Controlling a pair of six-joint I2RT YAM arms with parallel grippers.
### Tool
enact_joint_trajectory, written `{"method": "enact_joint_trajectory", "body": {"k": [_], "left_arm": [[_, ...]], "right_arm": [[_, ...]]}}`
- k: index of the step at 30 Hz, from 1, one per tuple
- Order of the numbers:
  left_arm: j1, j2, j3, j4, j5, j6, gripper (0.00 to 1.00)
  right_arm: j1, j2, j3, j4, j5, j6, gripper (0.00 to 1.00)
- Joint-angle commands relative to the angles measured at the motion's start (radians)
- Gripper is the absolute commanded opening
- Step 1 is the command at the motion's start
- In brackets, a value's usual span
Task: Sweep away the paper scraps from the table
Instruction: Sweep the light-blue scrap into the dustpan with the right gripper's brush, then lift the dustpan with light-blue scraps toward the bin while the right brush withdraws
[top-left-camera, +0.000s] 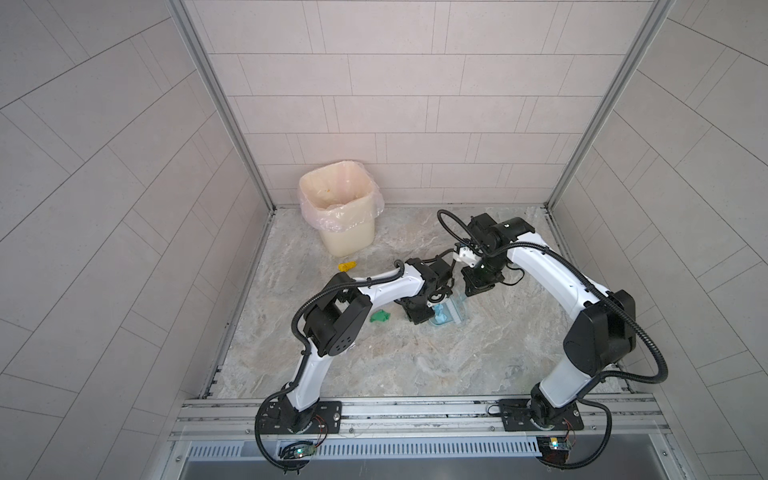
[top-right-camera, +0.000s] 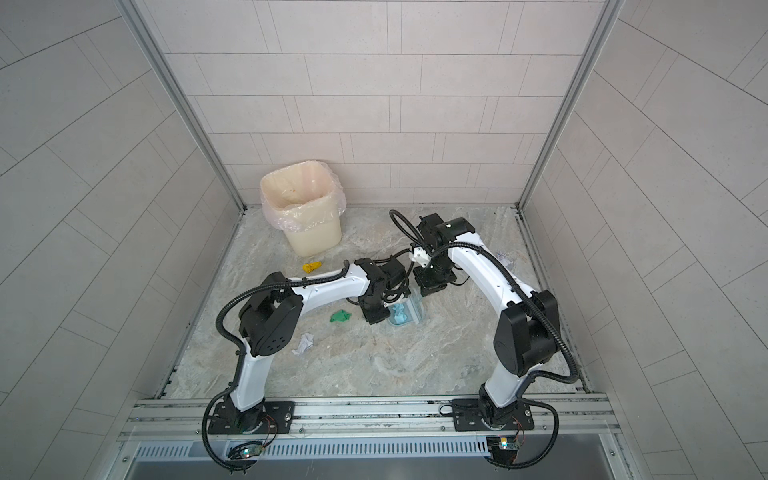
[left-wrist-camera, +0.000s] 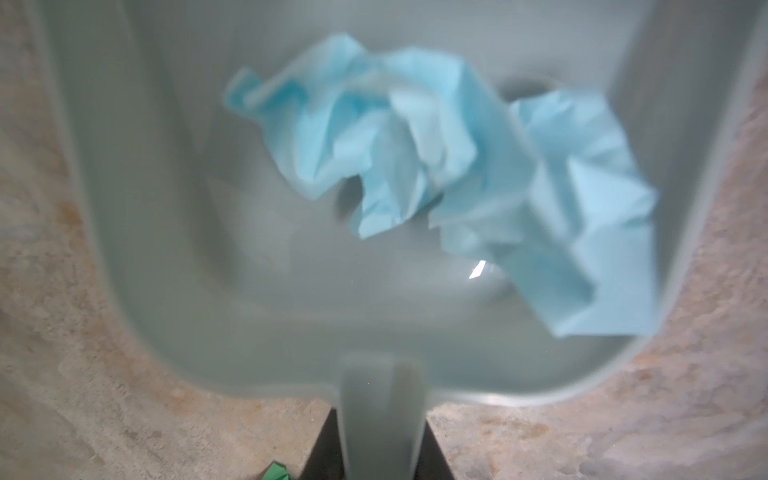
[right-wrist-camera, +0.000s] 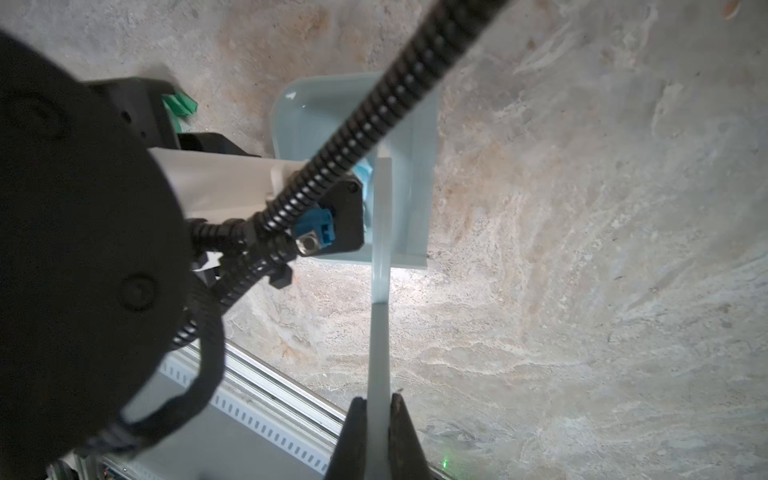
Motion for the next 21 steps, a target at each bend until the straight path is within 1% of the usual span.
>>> {"method": "enact_joint_trajectory", "body": {"k": [1, 4, 9, 16, 21], "left_arm": [[-0.002, 0.005, -0.001, 0.0, 0.005, 0.003, 0.0], [-0.002, 0.001, -0.006, 0.006, -0.001, 0.003, 0.0], [-0.001, -0.026, -0.031, 0.03, -0.004, -0.01, 0.0], [0.029, -0.126, -0.108, 0.079, 0.015, -0.066, 0.0], [0.053, -0.222, -0.124, 0.035, -0.007, -0.1, 0.0]], "right_arm": [[-0.05, -0.034, -0.011, 0.006, 0.027, 0.022, 0.0], [-0.076, -0.042, -0.011, 0.007, 0.062, 0.027, 0.0], [-0.104, -0.064, -0.023, 0.02, 0.085, 0.038, 0.0], [-0.152, -0.115, -0.074, 0.046, 0.064, 0.046, 0.0], [-0.172, -0.146, -0.116, 0.069, 0.036, 0.047, 0.0]]}}
